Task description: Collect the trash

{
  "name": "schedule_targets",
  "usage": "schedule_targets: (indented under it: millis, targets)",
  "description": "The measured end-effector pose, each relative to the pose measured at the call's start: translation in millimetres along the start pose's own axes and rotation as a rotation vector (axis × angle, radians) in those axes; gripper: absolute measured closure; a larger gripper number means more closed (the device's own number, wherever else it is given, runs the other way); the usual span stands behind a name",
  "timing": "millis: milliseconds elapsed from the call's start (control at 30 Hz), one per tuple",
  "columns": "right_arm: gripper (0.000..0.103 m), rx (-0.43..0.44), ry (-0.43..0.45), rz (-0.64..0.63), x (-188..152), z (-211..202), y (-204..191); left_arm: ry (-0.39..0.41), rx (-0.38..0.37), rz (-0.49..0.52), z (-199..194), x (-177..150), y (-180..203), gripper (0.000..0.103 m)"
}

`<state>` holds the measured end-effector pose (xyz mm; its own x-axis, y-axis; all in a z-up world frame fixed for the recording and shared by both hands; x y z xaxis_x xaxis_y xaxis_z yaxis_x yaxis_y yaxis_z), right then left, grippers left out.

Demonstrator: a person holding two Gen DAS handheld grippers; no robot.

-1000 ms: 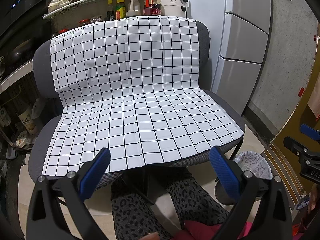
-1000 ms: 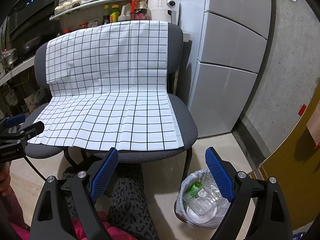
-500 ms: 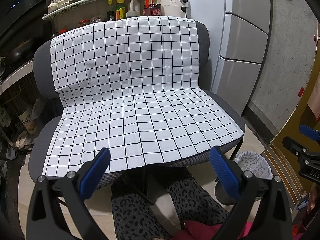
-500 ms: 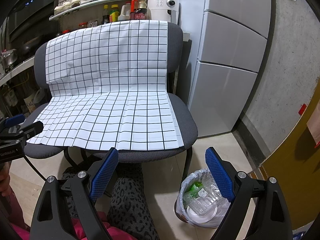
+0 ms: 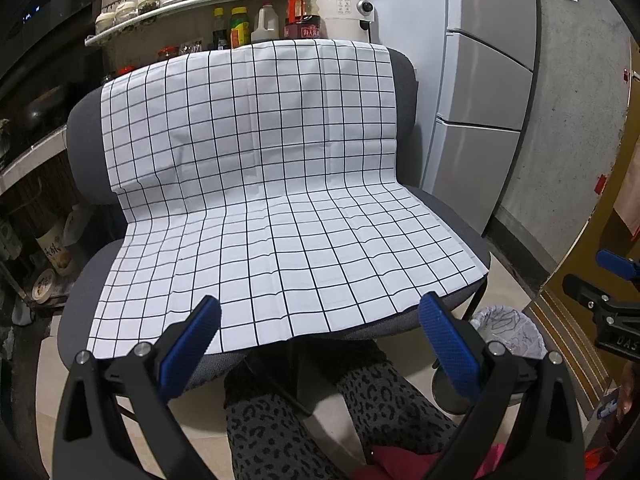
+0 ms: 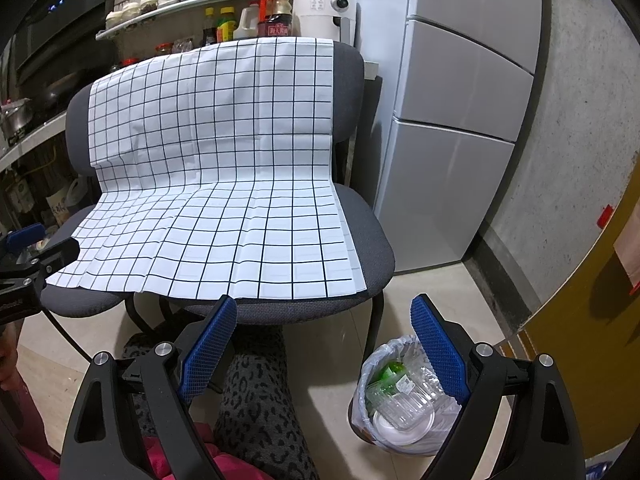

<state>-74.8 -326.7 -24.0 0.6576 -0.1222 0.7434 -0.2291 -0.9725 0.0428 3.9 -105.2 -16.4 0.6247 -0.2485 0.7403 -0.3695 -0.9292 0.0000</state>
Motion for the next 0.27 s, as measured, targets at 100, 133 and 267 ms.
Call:
schedule_targets:
  millis: [100, 133, 267]
  targets:
    - [0.014, -0.001, -0.006, 0.009, 0.2, 3.7, -1.0, -0.039, 0.006, -0.021, 9.4, -1.5, -6.2, 0.007]
    - [0.014, 0.002, -0.008, 0.01, 0.9, 5.9, -0.9, -0.054, 0.012, -0.033, 14.1, -2.6, -10.2, 0.007]
    - [0.014, 0.025, -0.024, 0.013, 5.9, 22.9, -5.9, -0.09, 0.033, -0.077, 32.7, -7.4, -29.6, 0.007]
Point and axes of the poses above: each gripper's, at about its wrist camera, not at the fingertips, and z roughly the way its jaws point, y to its right, x to its top, the point moved 5 cm from there along z, roughly the way its jaws point, and after that the axes turned 1 degree about -y, right-handed, at the moved point
